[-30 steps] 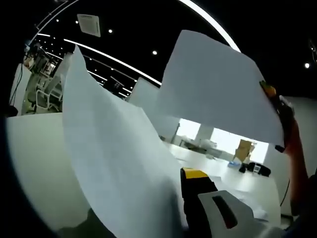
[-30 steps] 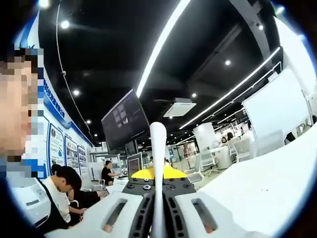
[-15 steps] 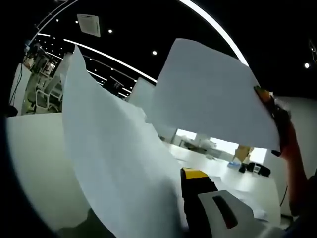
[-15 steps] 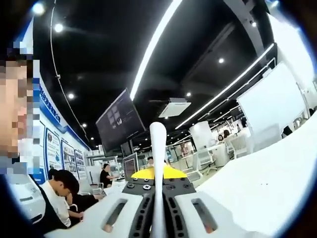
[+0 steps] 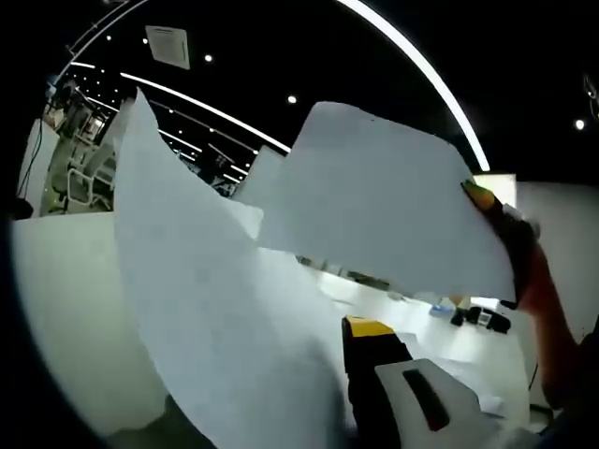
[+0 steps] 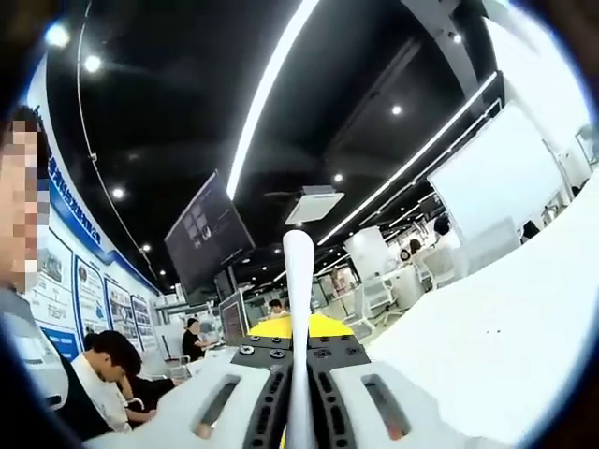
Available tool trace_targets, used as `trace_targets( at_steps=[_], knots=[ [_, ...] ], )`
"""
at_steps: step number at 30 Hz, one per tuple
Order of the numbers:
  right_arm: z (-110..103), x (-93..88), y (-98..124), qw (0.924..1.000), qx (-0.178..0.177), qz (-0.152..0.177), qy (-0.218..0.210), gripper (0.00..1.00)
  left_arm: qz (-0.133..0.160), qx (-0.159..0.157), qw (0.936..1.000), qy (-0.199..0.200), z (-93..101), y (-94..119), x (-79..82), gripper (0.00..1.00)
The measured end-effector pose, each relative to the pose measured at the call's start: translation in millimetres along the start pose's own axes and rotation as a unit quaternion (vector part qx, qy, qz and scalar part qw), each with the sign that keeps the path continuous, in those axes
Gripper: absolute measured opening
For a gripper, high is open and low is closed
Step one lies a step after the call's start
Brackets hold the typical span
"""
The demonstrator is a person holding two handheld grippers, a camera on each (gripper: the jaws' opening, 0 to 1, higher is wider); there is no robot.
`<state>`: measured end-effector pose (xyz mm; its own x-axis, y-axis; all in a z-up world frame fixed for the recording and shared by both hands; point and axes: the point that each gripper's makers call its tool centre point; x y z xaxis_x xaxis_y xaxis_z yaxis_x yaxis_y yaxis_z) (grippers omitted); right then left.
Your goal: Organize the stack of printing papers by aligning and flattening the scattered papers on the table
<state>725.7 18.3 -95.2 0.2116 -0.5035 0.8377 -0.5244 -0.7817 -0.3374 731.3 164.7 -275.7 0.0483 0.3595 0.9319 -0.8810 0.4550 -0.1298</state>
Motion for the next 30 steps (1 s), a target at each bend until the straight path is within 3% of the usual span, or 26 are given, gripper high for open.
trace_targets(
  at_steps=[3,30],
  knots=[
    [0,0.4,0,1.0,-0.003,-0.003,-0.006,0.0,0.0,0.0,1.0,0.0,0.1,0,0.1,0.22],
    [72,-22.3,15,0.9957,-0.078,0.008,-0.048,0.0,-0.001,-0.001,1.0,-0.002,1.3,1,0.0,0.22]
  ],
)
Point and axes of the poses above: the point that each gripper's makers call its tool centre point, and the gripper's own axes: y roughly backward along the fingers, z roughly to its right, x roughly out of its top, and after that the axes turned 4 degrees about -y, right-handed
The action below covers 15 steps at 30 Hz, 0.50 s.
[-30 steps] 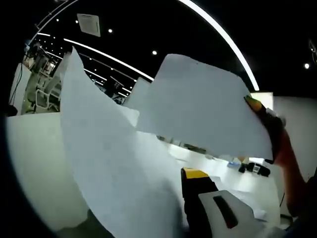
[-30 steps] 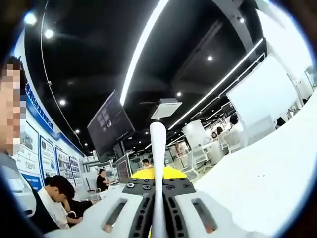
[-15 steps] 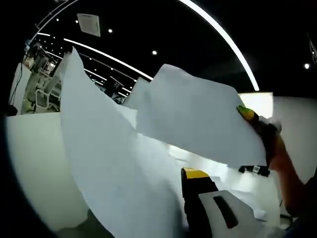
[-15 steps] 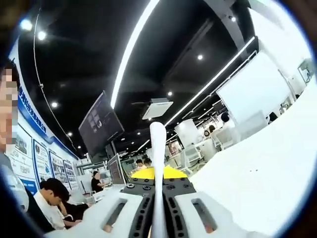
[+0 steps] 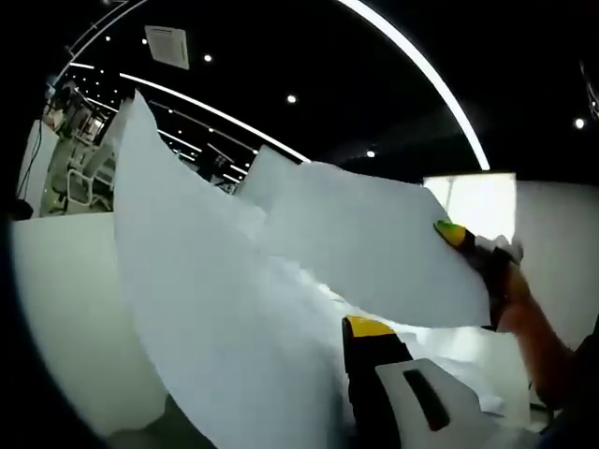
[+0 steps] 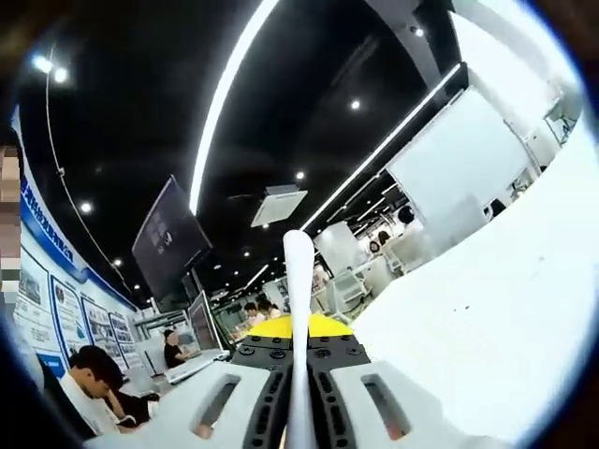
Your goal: Organize the stack of printing papers by aligning and flattening the scattered papers on the table
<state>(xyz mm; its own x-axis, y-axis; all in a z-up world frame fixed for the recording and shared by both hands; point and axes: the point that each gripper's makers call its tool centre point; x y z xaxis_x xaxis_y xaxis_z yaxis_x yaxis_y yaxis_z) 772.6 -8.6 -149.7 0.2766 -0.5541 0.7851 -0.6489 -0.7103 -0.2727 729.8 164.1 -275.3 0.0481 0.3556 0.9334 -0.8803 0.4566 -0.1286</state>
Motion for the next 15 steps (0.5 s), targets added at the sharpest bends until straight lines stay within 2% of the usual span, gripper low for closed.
trace_targets(
  at_steps=[6,8,11,15],
  knots=[
    [15,-7.9,3,0.9995,-0.011,-0.002,-0.03,0.0,0.0,0.0,1.0,-0.001,0.2,0,-0.1,0.22],
    [11,-13.3,4,0.9993,-0.013,-0.001,-0.035,0.0,0.0,0.0,1.0,-0.001,0.4,0,-0.1,0.22],
    [26,-9.9,2,0.9989,-0.018,-0.003,-0.043,0.0,0.0,0.0,1.0,-0.001,0.2,0,-0.3,0.22],
    [33,-13.5,1,0.9983,-0.02,-0.004,-0.055,0.0,0.0,0.0,1.0,-0.002,0.3,-1,-0.7,0.22]
  ],
)
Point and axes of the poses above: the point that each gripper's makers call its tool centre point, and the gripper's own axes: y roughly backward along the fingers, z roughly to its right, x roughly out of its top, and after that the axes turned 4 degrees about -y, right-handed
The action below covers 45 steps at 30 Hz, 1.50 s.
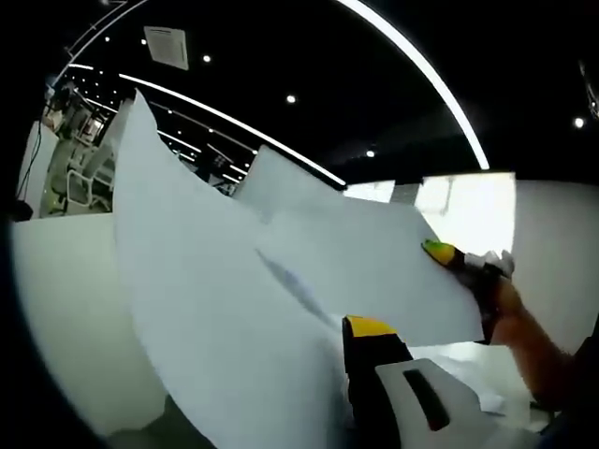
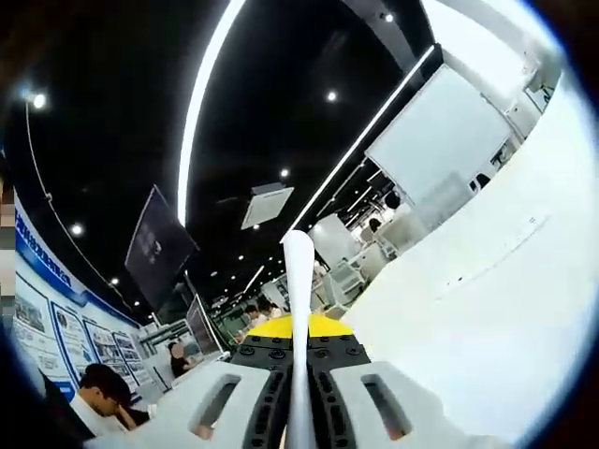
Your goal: Organize the stack of printing papers by aligning and flattening the scattered papers on the table
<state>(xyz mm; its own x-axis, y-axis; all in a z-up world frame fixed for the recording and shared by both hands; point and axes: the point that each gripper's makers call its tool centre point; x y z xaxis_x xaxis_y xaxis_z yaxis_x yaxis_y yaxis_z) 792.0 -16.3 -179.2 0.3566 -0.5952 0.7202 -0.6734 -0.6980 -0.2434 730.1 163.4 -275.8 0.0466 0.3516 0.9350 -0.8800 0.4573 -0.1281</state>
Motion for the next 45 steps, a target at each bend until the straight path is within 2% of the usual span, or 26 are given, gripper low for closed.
trace_targets(
  at_steps=[14,19,23,38,45],
  knots=[
    [-8,-24.2,-1,0.9995,0.007,-0.008,-0.029,0.0,0.002,-0.003,1.0,0.003,0.6,-1,0.2,0.24],
    [-12,-30.8,-2,0.9995,0.007,-0.007,-0.029,0.0,0.002,-0.004,1.0,0.004,0.3,-1,0.7,0.24],
    [-19,-43.5,-5,0.9994,0.011,-0.014,-0.029,0.0,0.002,-0.004,1.0,0.004,0.3,-1,0.6,0.24],
    [-25,-61.7,-9,0.9988,0.016,-0.03,-0.034,0.0,0.002,-0.005,1.0,0.003,0.9,0,0.8,0.24],
    [-35,-72.8,-11,0.998,0.026,-0.041,-0.04,0.0,0.002,-0.005,1.0,0.003,1.0,0,0.6,0.24]
  ],
)
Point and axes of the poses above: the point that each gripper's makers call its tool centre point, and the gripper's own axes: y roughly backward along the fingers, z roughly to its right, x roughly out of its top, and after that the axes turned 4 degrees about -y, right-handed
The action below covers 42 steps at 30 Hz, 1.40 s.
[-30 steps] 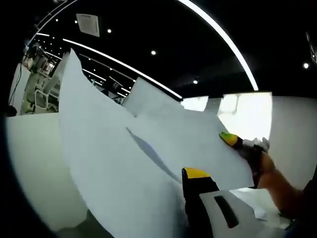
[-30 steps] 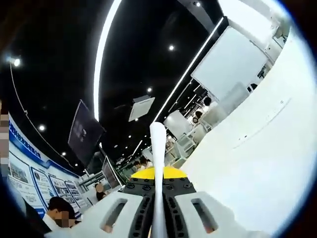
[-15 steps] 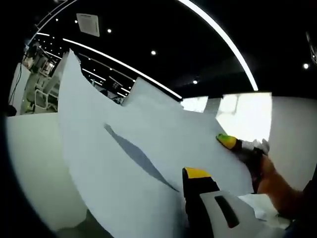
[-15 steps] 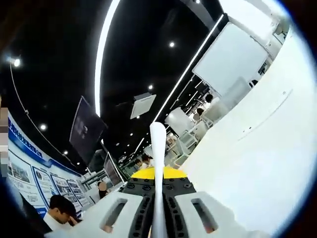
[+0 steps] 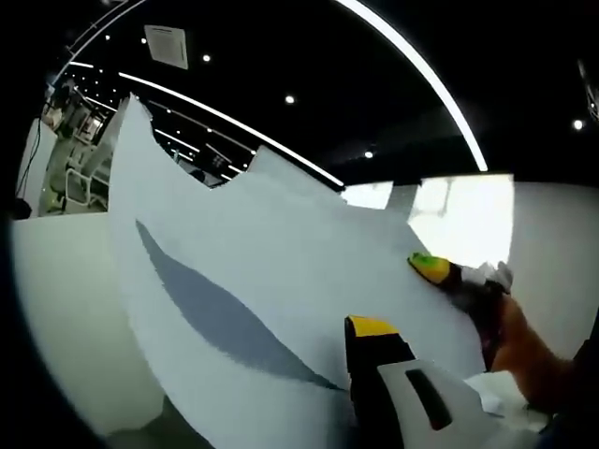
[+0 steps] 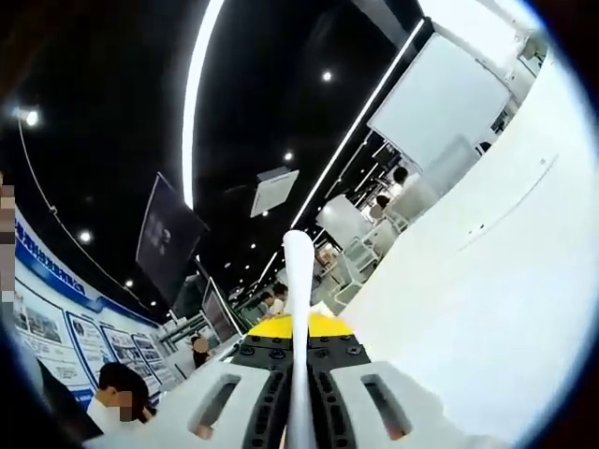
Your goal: Organize the stack of printing papers by aligning and flattening the scattered papers on the table
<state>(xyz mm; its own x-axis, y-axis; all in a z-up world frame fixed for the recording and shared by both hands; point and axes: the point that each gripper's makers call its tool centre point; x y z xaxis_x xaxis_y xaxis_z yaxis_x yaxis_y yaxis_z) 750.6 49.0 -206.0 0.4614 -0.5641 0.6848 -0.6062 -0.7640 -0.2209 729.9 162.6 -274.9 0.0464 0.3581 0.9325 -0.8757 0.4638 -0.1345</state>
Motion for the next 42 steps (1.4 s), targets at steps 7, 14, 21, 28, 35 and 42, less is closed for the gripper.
trace_targets(
  at_steps=[7,14,21,28,35,42],
  knots=[
    [-8,-10.5,-3,0.9999,0.009,-0.012,-0.004,0.0,0.0,0.0,1.0,0.0,0.7,0,-0.1,0.24],
    [-10,-16.6,-5,0.9998,0.011,-0.014,-0.012,0.0,0.0,0.0,1.0,0.001,0.8,0,0.2,0.24],
    [-16,-23.2,-7,0.9997,0.014,-0.013,-0.015,0.0,0.001,0.0,1.0,0.002,0.3,0,0.6,0.24],
    [-19,-27.7,-8,0.9996,0.016,-0.015,-0.02,0.0,0.009,-0.002,0.9999,-0.005,0.9,1,3.0,0.23],
    [-20,-33.6,-9,0.9994,0.016,-0.022,-0.023,0.0,0.006,0.002,1.0,-0.007,-0.1,1,2.1,0.22],
    [-22,-43.3,-9,0.9991,0.013,-0.033,-0.023,0.0,0.006,0.002,1.0,-0.003,-0.4,0,2.0,0.22]
  ],
)
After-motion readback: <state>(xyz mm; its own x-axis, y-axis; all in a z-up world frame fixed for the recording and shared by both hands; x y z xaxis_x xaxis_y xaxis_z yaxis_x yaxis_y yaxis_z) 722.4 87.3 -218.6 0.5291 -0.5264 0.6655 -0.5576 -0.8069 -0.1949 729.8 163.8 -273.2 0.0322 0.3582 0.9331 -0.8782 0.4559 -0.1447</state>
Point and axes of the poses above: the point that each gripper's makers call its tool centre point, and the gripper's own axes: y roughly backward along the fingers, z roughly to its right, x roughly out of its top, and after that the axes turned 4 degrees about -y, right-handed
